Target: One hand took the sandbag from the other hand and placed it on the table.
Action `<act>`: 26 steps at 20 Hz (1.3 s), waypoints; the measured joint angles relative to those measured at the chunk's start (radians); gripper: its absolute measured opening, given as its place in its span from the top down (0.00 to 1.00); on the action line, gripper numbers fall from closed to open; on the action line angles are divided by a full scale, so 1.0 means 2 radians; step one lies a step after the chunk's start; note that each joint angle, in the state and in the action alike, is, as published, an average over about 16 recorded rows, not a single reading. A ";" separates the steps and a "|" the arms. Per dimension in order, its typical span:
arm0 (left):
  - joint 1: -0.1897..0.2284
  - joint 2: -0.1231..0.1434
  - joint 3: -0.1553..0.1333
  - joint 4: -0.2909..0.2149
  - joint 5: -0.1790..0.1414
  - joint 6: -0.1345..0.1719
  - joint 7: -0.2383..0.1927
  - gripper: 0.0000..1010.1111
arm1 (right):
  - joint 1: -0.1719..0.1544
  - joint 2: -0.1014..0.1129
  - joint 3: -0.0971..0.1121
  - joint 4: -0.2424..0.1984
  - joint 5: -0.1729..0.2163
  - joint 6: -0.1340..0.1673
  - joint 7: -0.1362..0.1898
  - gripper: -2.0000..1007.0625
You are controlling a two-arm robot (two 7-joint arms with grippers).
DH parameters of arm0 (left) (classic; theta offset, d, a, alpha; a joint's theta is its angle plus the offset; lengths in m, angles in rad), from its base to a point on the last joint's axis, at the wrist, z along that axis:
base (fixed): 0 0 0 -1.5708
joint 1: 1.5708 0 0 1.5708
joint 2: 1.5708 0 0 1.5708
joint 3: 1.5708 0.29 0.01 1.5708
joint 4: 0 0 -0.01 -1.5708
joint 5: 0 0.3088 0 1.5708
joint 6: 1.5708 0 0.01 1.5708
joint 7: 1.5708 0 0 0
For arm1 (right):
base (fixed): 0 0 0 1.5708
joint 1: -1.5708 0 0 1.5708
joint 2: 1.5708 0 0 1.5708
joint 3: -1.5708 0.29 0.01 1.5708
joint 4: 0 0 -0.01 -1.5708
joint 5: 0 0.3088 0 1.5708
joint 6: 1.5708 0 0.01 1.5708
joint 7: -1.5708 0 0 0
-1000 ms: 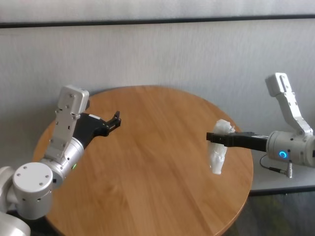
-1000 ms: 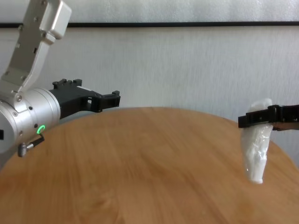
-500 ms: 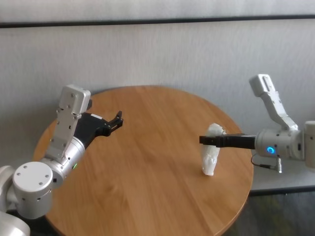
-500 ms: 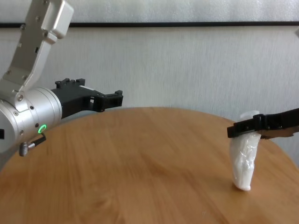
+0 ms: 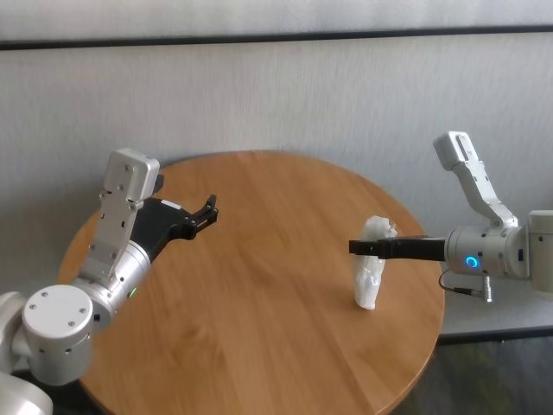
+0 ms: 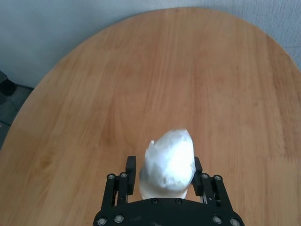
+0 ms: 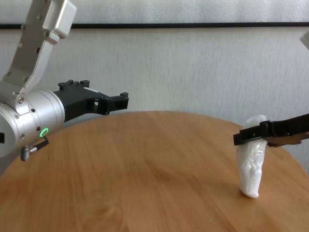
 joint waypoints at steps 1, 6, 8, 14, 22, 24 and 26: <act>0.000 0.000 0.000 0.000 0.000 0.000 0.000 0.01 | 0.000 0.000 0.000 0.000 0.000 0.000 0.000 0.29; 0.000 0.001 0.001 -0.001 -0.001 -0.001 -0.001 0.01 | -0.002 0.000 0.001 -0.002 0.001 -0.001 -0.001 0.18; 0.000 0.001 0.001 -0.001 -0.001 -0.001 -0.001 0.01 | -0.003 0.001 0.001 -0.004 0.001 -0.002 -0.001 0.13; 0.000 0.001 0.001 -0.002 -0.002 -0.001 -0.002 0.01 | -0.004 0.002 0.002 -0.006 0.002 -0.003 -0.002 0.03; 0.000 0.001 0.001 -0.002 -0.002 -0.002 -0.002 0.01 | -0.005 0.003 0.003 -0.008 0.002 -0.004 -0.002 0.01; 0.000 0.001 0.002 -0.002 -0.002 -0.002 -0.002 0.01 | -0.006 0.003 0.003 -0.009 0.002 -0.004 -0.002 0.01; 0.000 0.001 0.002 -0.002 -0.002 -0.002 -0.002 0.01 | -0.006 0.003 0.003 -0.009 0.003 -0.004 -0.002 0.01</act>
